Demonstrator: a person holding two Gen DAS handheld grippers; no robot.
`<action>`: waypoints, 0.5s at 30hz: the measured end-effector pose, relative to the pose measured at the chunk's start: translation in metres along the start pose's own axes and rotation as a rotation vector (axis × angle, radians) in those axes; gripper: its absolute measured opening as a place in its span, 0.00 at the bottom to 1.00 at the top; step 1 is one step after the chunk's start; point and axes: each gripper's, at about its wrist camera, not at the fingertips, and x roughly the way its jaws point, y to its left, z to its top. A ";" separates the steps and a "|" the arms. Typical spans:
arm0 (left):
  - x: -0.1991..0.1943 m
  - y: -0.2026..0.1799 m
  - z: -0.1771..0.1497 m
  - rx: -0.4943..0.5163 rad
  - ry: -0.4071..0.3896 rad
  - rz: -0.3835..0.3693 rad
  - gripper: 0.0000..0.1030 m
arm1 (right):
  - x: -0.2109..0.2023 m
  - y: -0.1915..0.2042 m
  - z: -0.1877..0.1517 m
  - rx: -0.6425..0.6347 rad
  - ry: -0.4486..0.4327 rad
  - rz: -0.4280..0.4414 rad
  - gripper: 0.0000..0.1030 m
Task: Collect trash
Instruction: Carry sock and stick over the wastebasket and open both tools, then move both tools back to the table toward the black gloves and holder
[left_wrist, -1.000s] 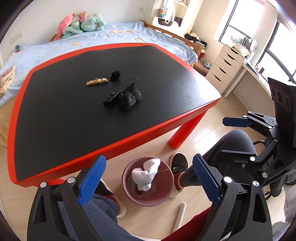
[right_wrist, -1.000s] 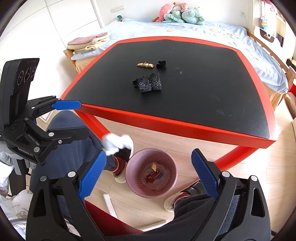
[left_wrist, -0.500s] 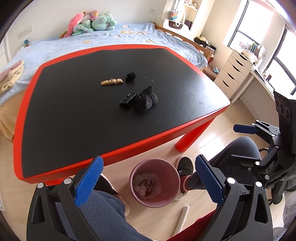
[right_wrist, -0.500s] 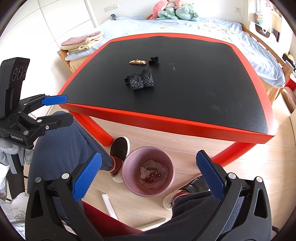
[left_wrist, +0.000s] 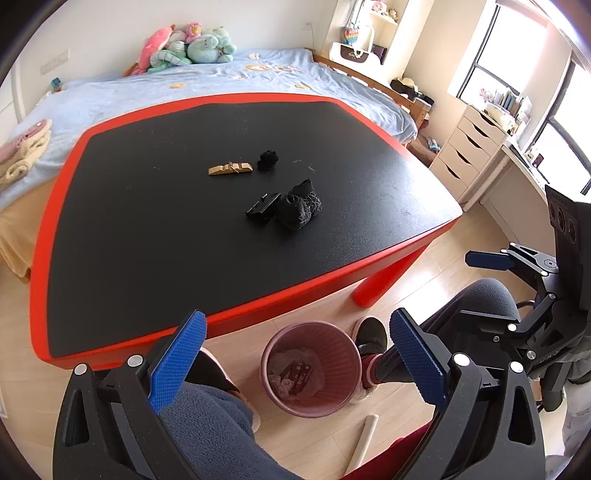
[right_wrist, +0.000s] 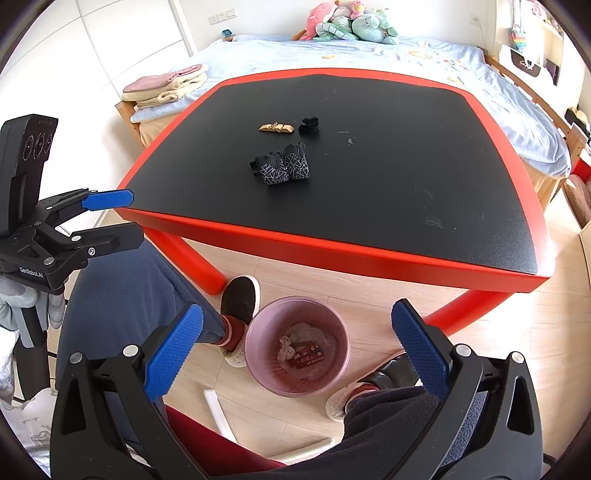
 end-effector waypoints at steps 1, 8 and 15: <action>0.000 0.001 0.001 0.001 -0.002 0.002 0.93 | 0.000 0.001 0.002 -0.002 -0.002 -0.001 0.97; -0.002 0.010 0.014 0.011 -0.014 0.019 0.93 | 0.002 0.006 0.020 -0.033 -0.018 -0.003 0.97; 0.002 0.023 0.032 0.026 -0.021 0.030 0.93 | 0.012 0.011 0.049 -0.069 -0.031 -0.011 0.97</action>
